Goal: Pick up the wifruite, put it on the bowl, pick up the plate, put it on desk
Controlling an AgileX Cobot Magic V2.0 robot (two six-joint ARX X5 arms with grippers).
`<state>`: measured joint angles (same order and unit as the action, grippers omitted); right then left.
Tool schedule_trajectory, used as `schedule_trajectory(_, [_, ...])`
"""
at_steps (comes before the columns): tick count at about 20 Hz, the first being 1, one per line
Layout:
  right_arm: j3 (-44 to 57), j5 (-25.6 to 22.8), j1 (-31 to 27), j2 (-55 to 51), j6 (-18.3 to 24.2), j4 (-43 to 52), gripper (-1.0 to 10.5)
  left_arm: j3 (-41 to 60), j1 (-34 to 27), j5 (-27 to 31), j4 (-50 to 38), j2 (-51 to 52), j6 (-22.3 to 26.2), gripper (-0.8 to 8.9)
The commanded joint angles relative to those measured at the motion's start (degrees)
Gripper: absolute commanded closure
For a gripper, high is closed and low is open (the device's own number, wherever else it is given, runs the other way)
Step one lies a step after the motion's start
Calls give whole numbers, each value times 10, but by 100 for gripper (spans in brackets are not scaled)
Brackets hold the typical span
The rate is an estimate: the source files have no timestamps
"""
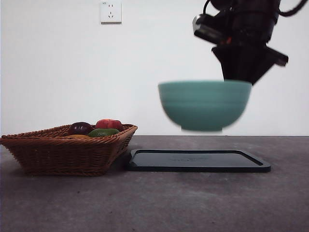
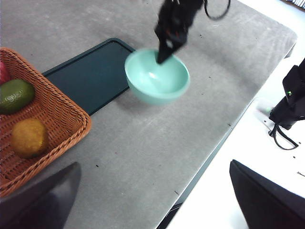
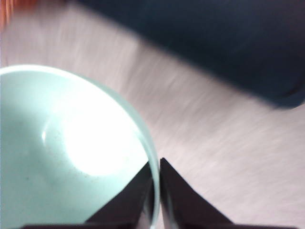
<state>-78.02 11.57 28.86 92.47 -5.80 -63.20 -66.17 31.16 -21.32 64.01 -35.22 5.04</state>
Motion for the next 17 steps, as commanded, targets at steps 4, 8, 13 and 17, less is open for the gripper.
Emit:
schedule_trajectory(4, [105, 4, 60, 4, -29, 90, 943, -7, 4, -3, -6, -2, -2, 313])
schedule_trajectory(8, [164, 3, 77, 4, -42, 155, 943, -7, 4, -3, -5, -2, -17, 313])
schedule_trajectory(13, [181, 3, 78, 4, -47, 180, 943, -7, 4, -3, -5, -2, -17, 313])
schedule_trajectory(17, [181, 0, 78, 4, -47, 182, 920, -7, 4, -3, -5, -2, -17, 313])
